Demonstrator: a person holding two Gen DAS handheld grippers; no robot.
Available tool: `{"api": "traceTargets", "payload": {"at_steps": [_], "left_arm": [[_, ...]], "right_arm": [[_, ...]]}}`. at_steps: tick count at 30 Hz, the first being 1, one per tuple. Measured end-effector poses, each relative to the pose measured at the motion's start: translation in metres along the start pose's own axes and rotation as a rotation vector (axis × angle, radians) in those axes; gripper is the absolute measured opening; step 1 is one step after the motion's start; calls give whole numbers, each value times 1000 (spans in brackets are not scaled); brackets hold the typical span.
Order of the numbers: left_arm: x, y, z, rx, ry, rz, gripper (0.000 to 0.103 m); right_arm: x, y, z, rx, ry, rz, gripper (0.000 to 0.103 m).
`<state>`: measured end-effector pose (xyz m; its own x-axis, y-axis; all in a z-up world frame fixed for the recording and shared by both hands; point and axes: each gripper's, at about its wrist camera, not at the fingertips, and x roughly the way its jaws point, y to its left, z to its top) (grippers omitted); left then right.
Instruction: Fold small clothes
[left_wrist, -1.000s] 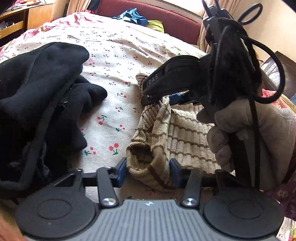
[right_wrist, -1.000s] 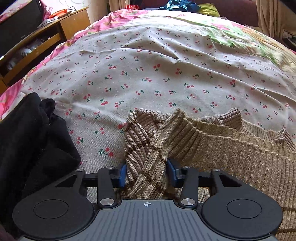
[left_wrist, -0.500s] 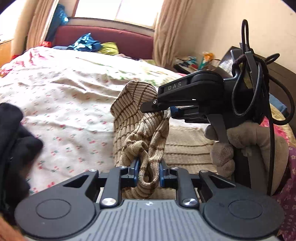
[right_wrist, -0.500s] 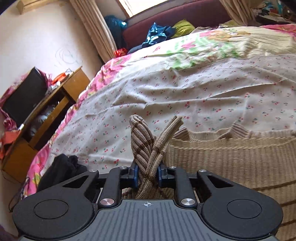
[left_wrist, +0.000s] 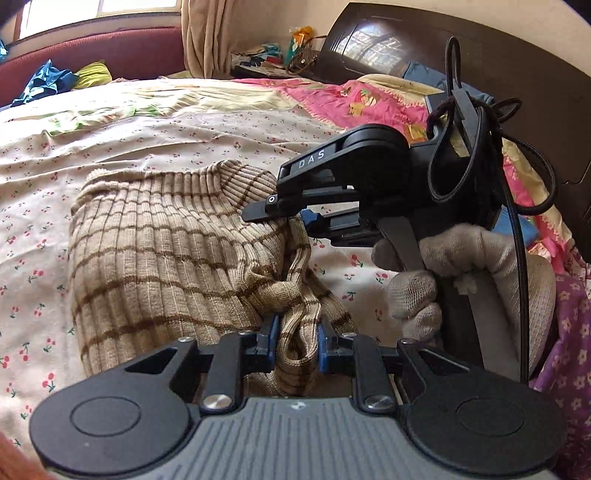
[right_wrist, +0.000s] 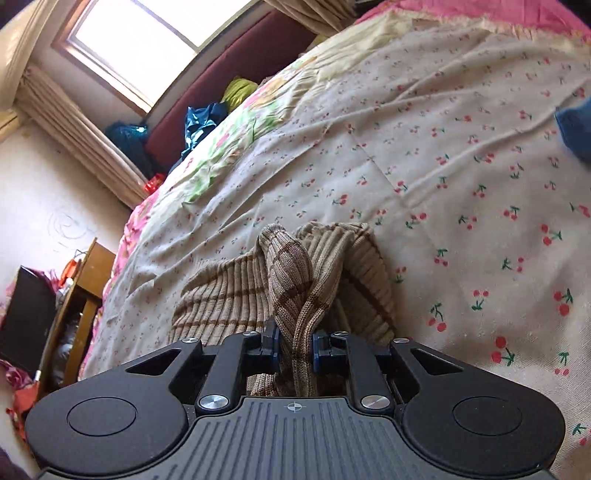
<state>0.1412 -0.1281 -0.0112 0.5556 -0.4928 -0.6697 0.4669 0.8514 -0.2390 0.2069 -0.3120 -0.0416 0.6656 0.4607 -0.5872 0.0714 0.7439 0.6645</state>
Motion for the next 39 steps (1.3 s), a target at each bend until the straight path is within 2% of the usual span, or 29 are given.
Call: {"api": "traceTargets", "payload": {"at_steps": [4,6,7,8,10,12,13,14,20,22,24,27,29,31,34,37,39], "left_arm": [[-1,-6,3,0,2,14,33],[-3,-15,0,21,-7,23,33],[-3,-18,1,32,-10,27,33],[-1,-21,1,46,-11,31,33],[1,-25,-1,58,-8,34,33],[3,-29,0,59,-6,34,33],[3,-29,3,56,-9,29,33],[2,-30,4,53,-16,22,33],[-8,-44,9,76,-70,-52,33],[3,-48,7,84,-34,-58,33],[18,-48,3,79,14,-61,34],[19,-42,-1,47,31,-61,35],[9,-39,0,40,23,-71,40],[-4,-36,-2,49,13,-76,44],[-29,-28,-9,49,-5,-80,48],[-48,-15,-14,38,-27,-57,50],[-52,-5,-15,40,-43,-24,51]], "right_arm": [[6,-2,3,2,18,41,20],[2,-4,6,3,32,64,26],[2,-2,8,-4,38,78,32],[4,1,9,-15,49,89,45],[8,7,11,-44,66,106,64],[10,18,10,-110,55,47,55],[11,23,11,-140,56,11,29],[8,23,13,-145,55,7,18],[-30,5,23,-103,-45,67,17],[-23,-6,26,-88,-37,29,17],[-3,-18,24,-90,23,-32,17],[1,-34,23,-16,40,-2,27],[-11,-40,25,22,5,25,44],[-28,-43,28,31,-51,27,53],[-52,-41,24,24,-100,39,53],[-62,-28,12,-49,-60,68,53],[-54,-21,5,-83,-9,42,53]]}}
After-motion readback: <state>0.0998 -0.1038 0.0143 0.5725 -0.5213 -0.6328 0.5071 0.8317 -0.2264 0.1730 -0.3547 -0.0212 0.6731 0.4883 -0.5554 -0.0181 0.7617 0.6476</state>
